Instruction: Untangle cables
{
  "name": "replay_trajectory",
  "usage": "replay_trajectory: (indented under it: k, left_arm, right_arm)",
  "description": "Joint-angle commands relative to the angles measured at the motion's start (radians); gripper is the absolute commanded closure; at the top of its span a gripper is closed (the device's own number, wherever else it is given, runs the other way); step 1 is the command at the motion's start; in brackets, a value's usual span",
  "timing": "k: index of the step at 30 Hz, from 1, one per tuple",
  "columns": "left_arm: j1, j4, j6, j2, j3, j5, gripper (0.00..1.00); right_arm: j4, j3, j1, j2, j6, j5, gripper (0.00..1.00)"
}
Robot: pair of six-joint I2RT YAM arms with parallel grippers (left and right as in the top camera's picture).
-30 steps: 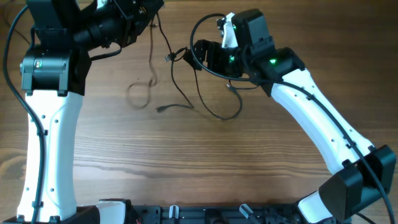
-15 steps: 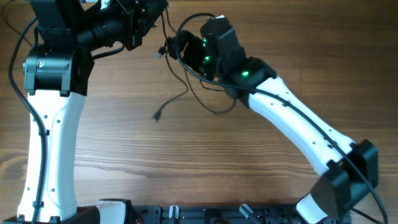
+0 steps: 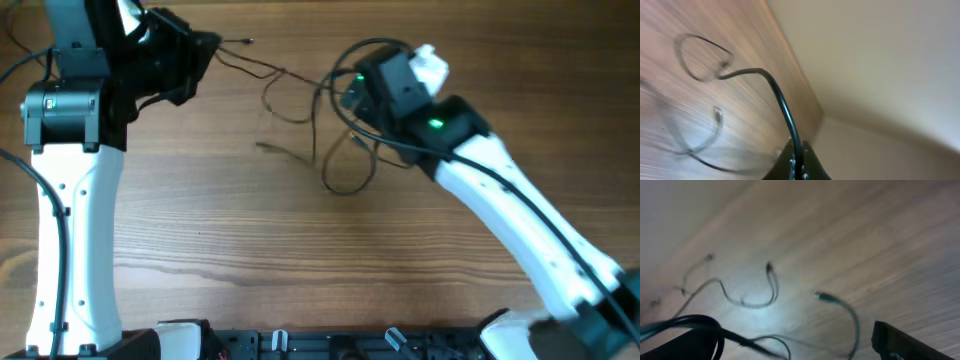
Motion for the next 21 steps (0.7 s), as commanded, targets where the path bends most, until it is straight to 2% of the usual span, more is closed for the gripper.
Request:
replay_trajectory:
  k: [1, 4, 6, 8, 11, 12, 14, 17, 18, 19, 21]
  left_arm:
    - [0.015, -0.039, 0.090, -0.019, 0.013, -0.304, 0.96]
    - [0.015, -0.106, 0.094, -0.018, 0.013, -0.459, 0.96]
    - [0.015, -0.151, 0.095, -0.011, 0.013, -0.546, 0.96]
    - [0.015, -0.163, 0.095, -0.001, 0.011, -0.543, 0.96]
    - [0.015, -0.152, 0.105, 0.011, 0.011, -0.462, 0.96]
    - [0.015, -0.128, 0.137, 0.011, 0.011, -0.395, 0.96]
    - [0.015, -0.002, 0.249, 0.011, 0.012, -0.081, 0.96]
    - [0.015, 0.176, 0.247, 0.011, 0.012, 0.322, 0.96]
    - [0.008, 0.283, 0.235, 0.011, 0.012, 0.499, 0.96]
    - [-0.006, 0.373, 0.206, 0.010, 0.012, 0.601, 0.96]
    - [-0.047, 0.491, 0.156, 0.010, 0.012, 0.694, 0.96]
  right_arm:
    - [-0.048, -0.009, -0.046, -0.122, -0.002, 0.204, 0.00]
    - [-0.048, -0.009, -0.069, -0.217, -0.004, 0.279, 0.00]
    - [-0.001, -0.009, -0.079, -0.270, -0.043, 0.213, 0.00]
    - [0.096, -0.009, -0.079, -0.312, -0.197, 0.134, 0.00]
    - [0.118, -0.005, -0.079, -0.361, -0.241, 0.151, 0.00]
    - [0.118, -0.005, -0.079, -0.362, -0.264, 0.112, 0.00]
    - [0.118, -0.006, -0.079, -0.341, -0.346, -0.058, 0.00]
    - [0.122, -0.005, -0.079, -0.293, -0.418, -0.253, 0.00]
    - [0.122, -0.005, -0.079, -0.267, -0.430, -0.293, 0.00]
    - [0.122, -0.006, -0.079, -0.253, -0.428, -0.294, 0.00]
    - [0.126, -0.006, -0.079, -0.235, -0.419, -0.295, 0.00]
